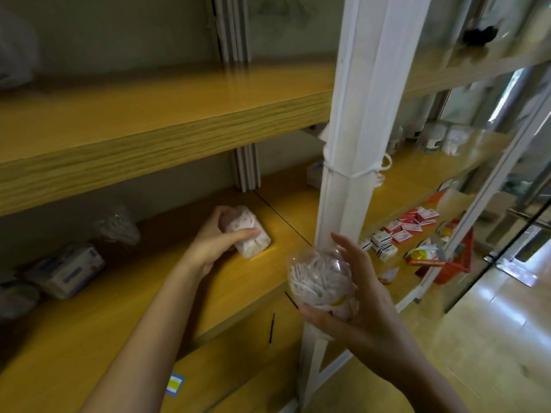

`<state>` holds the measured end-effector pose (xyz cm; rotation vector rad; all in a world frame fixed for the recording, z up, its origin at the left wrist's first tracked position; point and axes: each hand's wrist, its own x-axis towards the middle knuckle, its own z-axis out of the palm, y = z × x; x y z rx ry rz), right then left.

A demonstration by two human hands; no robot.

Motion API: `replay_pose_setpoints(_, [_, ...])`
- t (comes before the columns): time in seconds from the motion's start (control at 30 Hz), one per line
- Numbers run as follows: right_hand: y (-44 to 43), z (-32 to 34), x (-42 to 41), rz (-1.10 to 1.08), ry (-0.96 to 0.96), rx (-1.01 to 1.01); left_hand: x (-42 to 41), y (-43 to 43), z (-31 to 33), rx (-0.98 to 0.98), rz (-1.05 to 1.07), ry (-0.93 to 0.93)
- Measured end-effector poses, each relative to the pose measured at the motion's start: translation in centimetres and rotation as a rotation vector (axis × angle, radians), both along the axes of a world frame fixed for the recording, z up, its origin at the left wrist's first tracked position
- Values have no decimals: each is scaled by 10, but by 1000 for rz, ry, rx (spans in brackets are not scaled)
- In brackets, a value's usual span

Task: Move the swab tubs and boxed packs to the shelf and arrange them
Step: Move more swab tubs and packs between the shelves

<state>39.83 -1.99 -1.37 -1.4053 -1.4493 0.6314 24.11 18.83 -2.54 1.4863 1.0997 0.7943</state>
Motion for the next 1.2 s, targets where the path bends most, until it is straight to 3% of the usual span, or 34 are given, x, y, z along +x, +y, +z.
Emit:
replay_pose_setpoints(0.2, [-23,-1,50,29,0,34,-1,-52,5,126,102,-69])
replay_pose_setpoints(0.57, [-52,2,162,120,282,147,65,-187,43,521,289,270])
replay_pose_setpoints(0.83, [-66,-5,229,-2,184,157,153,-220,52,566,193,258])
replay_pose_setpoints(1.03, [-60,-11,281,-226,17,123,221,-194,42,588,99,232])
replay_pose_setpoints(1.2, [-39,-9,331,-285,-38,100,279,-154,33,619,49,263])
